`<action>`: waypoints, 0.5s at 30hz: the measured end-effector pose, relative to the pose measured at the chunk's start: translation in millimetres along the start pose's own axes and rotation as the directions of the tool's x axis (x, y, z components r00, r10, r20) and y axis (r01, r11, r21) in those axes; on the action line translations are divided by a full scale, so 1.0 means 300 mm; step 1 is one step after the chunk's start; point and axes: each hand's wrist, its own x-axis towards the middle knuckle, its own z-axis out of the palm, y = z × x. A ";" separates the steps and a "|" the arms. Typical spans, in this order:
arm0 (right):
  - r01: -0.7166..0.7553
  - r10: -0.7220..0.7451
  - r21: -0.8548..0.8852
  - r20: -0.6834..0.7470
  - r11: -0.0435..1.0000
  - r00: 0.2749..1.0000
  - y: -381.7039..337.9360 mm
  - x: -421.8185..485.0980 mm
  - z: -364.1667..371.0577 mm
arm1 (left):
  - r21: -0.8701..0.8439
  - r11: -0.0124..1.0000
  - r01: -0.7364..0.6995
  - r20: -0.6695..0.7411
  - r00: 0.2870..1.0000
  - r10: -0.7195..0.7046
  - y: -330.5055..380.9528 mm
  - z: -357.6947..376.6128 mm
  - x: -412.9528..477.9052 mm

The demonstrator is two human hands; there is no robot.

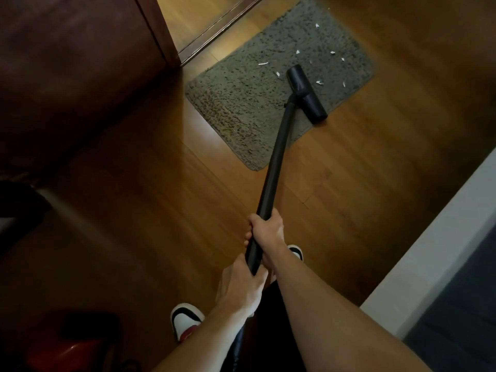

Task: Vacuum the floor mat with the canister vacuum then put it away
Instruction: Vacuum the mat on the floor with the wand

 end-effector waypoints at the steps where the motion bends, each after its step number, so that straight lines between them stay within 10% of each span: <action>1: 0.001 -0.001 -0.014 0.002 1.000 1.000 -0.022 0.014 -0.015 | -0.021 1.000 0.007 0.009 1.000 -0.007 0.024 0.009 0.012; 15: 0.004 0.002 -0.235 0.024 0.972 1.000 -0.250 0.152 -0.227 | -0.505 0.846 0.170 0.236 0.970 -0.054 0.352 0.138 0.087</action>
